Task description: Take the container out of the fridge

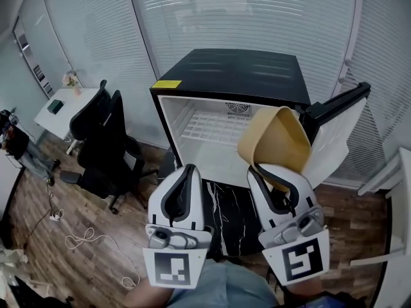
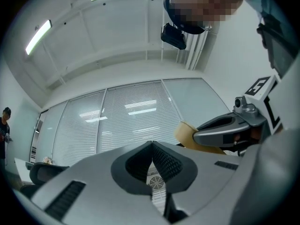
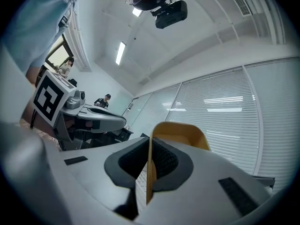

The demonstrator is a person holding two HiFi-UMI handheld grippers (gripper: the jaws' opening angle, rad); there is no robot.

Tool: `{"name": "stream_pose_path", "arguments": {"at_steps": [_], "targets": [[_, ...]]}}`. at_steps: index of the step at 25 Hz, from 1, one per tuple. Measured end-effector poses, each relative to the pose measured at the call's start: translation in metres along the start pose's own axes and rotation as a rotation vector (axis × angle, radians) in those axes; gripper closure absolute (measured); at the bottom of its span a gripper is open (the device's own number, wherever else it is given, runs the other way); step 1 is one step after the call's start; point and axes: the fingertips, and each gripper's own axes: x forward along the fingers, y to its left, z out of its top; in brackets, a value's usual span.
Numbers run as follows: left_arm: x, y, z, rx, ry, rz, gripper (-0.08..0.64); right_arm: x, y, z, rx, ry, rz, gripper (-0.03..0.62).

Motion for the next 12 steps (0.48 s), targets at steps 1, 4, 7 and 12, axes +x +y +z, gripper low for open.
{"name": "stream_pose_path", "arguments": {"at_steps": [1, 4, 7, 12], "targets": [[0.001, 0.0, -0.001, -0.001, 0.0, -0.005, 0.546, 0.002, 0.0, -0.001, 0.0, 0.0, -0.001, 0.565], [0.005, 0.001, -0.007, -0.01, 0.004, -0.015, 0.546, 0.007, 0.001, -0.005, 0.005, 0.004, -0.003, 0.566], [0.008, 0.001, -0.011, -0.019, 0.01, -0.025, 0.546, 0.01, 0.001, -0.009, 0.016, 0.019, -0.006, 0.565], [0.016, 0.0, -0.015, -0.026, 0.013, -0.038, 0.546, 0.012, -0.005, -0.012, 0.024, 0.02, -0.022, 0.565]]}}
